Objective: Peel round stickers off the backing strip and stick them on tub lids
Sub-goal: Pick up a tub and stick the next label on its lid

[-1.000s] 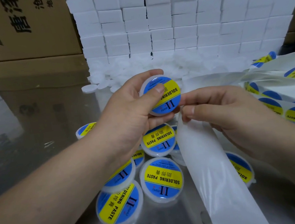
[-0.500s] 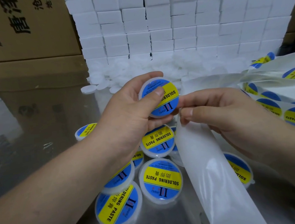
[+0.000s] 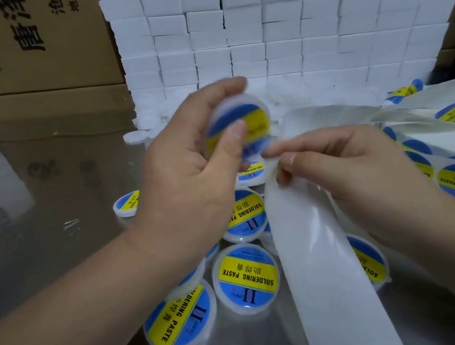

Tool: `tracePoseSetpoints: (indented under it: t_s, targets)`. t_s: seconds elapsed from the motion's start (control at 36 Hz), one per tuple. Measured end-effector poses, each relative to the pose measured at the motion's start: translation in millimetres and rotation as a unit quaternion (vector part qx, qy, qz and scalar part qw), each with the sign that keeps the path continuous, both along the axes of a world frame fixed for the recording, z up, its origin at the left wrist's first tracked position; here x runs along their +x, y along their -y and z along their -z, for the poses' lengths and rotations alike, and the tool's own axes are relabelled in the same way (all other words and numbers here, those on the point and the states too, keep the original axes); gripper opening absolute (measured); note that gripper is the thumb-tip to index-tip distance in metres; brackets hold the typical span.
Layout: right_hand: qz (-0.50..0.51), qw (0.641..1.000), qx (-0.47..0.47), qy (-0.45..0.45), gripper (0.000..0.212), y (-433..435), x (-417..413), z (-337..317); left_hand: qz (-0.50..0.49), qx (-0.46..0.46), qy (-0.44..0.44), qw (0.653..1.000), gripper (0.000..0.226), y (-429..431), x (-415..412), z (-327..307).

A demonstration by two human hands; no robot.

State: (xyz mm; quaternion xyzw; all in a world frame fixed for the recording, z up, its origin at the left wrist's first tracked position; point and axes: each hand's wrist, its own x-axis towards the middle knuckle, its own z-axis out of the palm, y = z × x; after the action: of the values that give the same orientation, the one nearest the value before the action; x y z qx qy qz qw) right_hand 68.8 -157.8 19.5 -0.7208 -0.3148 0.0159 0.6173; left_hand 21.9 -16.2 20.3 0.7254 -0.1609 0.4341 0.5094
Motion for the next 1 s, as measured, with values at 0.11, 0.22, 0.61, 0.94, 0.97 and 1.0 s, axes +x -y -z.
tracePoseSetpoints:
  t_s: [0.11, 0.22, 0.61, 0.94, 0.97, 1.0]
  targets:
    - [0.113, 0.992, -0.063, 0.0, 0.032, 4, 15, 8, -0.053, -0.139, 0.03, 0.988, 0.02, -13, 3, -15]
    - [0.092, 0.994, -0.038, 0.047, 0.034, 5, 12, 7, -0.038, -0.072, -0.084, 0.993, 0.015, -7, 2, -5]
    - [0.068, 0.967, -0.108, 0.22, 0.038, 0, 4, 11, -0.026, 0.11, -0.135, 0.984, 0.013, 2, 0, 9]
    - [0.091, 0.969, -0.128, 0.191, 0.049, 2, 9, 14, -0.052, 0.175, -0.175, 0.968, 0.008, -7, 4, 13]
    - [0.101, 0.97, -0.127, 0.184, 0.049, 3, 10, 14, -0.07, 0.178, -0.172, 0.966, 0.006, -6, 3, 12]
    - [0.107, 0.973, -0.113, 0.173, 0.045, 4, 11, 14, -0.087, 0.172, -0.175, 0.966, 0.002, -7, 3, 10]
